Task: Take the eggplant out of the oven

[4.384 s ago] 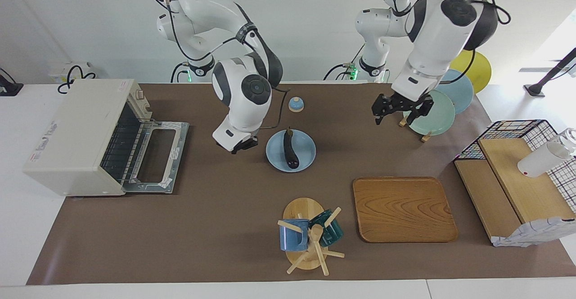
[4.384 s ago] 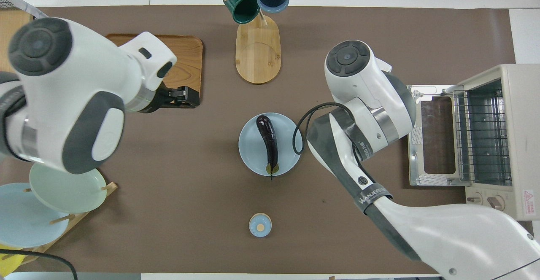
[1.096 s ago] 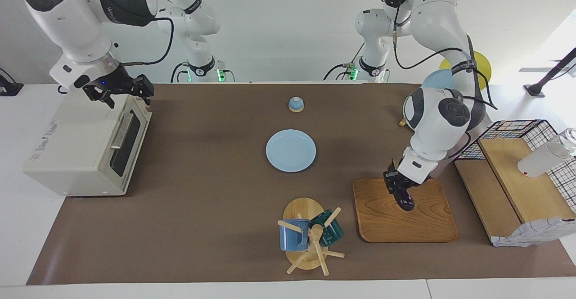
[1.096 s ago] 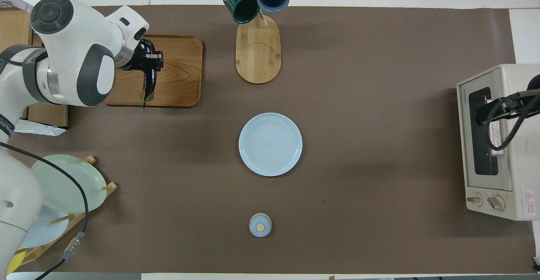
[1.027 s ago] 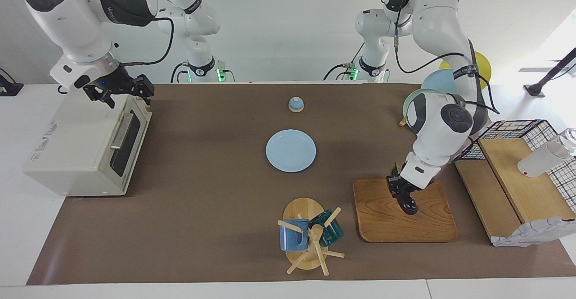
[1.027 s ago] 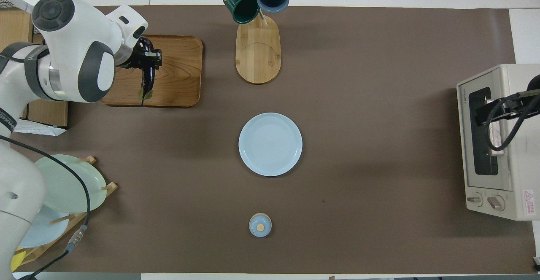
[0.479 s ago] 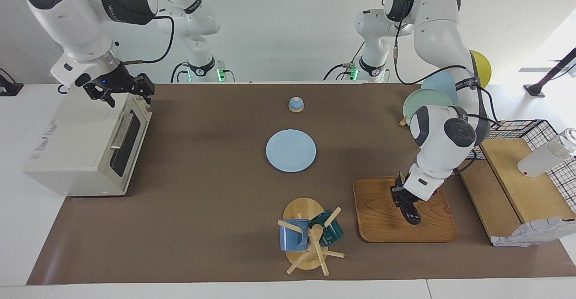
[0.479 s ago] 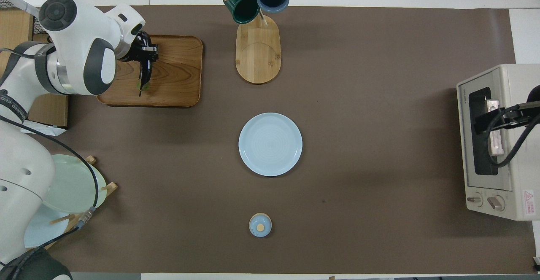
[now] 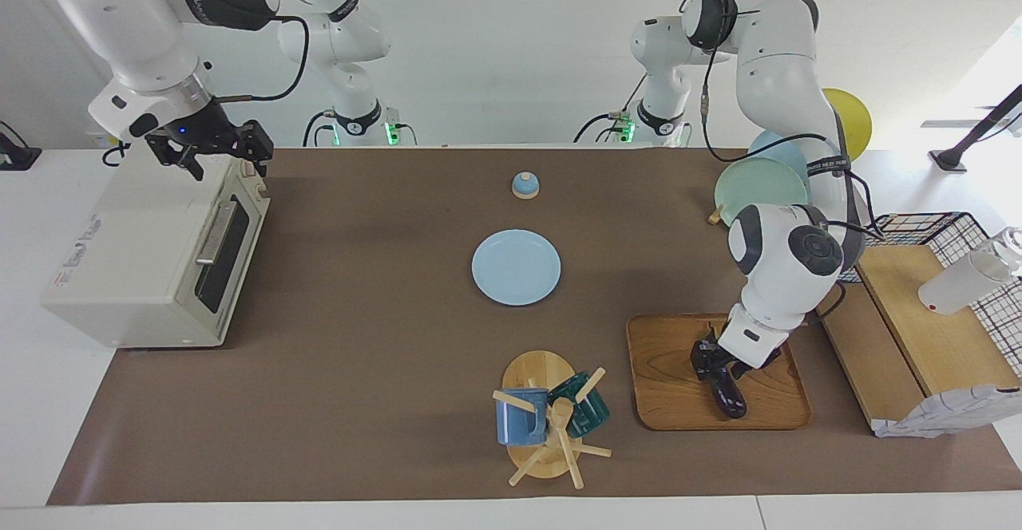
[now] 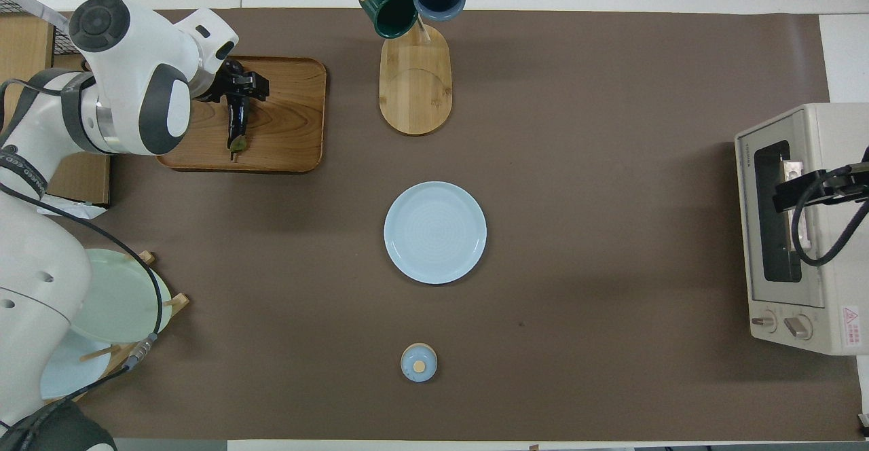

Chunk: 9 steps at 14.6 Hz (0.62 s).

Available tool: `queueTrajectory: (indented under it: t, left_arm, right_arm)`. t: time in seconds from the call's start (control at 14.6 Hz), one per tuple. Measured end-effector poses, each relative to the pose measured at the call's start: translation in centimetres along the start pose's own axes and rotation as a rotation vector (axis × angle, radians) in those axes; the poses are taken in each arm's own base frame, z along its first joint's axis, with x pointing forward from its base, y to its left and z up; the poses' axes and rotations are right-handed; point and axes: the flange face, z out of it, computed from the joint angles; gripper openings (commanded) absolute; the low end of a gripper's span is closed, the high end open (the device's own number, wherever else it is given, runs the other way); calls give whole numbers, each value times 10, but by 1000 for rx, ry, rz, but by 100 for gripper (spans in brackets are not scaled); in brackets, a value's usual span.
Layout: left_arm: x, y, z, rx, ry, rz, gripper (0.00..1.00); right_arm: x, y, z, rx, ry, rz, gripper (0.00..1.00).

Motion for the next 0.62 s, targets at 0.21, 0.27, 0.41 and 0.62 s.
queueTrajectory:
  t: [0.21, 0.27, 0.41, 0.62]
  left_arm:
    - [2, 1, -31, 3, 13, -5, 100]
    - [2, 1, -54, 7, 15, -14, 100]
    - [-6, 0, -108, 18, 7, -33, 100]
    - [-31, 0, -191, 38, -22, -42, 100]
  right_arm:
    - [0, 2, -1, 1, 4, 4, 100]
    - [0, 2, -1, 0, 5, 3, 100]
    - [1, -1, -2, -1, 8, -1, 100]
    - [1, -2, -3, -1, 11, -4, 100]
